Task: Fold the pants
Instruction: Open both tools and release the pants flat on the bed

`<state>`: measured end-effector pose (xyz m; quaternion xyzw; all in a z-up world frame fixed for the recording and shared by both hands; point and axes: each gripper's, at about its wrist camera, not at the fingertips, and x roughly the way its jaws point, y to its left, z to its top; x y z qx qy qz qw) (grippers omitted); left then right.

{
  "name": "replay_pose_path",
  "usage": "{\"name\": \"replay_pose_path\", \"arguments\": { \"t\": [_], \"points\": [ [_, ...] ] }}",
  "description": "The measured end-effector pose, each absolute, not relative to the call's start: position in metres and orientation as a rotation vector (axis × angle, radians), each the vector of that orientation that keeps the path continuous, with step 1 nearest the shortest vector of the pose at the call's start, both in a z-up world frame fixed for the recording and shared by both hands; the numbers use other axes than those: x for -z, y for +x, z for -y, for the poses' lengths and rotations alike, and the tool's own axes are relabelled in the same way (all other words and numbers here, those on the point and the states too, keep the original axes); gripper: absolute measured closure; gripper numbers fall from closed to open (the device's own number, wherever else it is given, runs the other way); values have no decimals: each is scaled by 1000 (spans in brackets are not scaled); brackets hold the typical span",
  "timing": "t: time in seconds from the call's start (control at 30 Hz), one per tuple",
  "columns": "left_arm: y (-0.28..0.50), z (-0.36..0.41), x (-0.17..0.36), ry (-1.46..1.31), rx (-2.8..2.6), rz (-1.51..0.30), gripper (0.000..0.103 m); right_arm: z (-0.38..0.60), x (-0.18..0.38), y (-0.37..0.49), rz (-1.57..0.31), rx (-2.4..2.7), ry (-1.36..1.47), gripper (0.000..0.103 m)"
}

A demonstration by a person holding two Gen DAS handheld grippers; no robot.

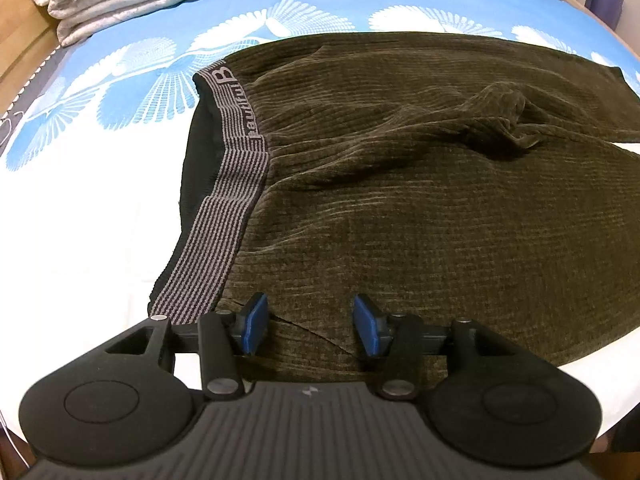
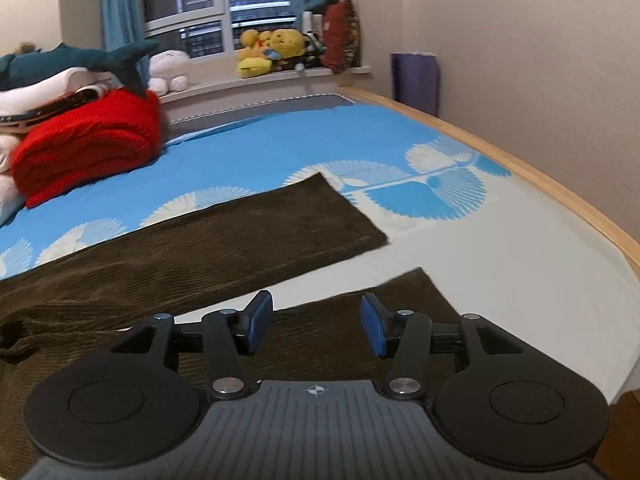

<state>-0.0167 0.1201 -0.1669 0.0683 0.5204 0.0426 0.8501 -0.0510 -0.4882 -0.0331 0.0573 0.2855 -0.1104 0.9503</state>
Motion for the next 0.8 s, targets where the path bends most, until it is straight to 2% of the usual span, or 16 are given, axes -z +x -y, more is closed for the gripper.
{"name": "replay_pose_path", "arguments": {
  "t": [0.27, 0.5, 0.8],
  "points": [
    [-11, -123, 166, 133, -103, -1075, 50, 447, 32, -35, -534, 181, 31, 49],
    [-3, -120, 149, 106, -133, -934, 48, 419, 31, -12, -525, 123, 23, 49],
    [21, -107, 141, 62, -153, -879, 48, 372, 31, 20, -530, 37, -20, 50]
  ]
}}
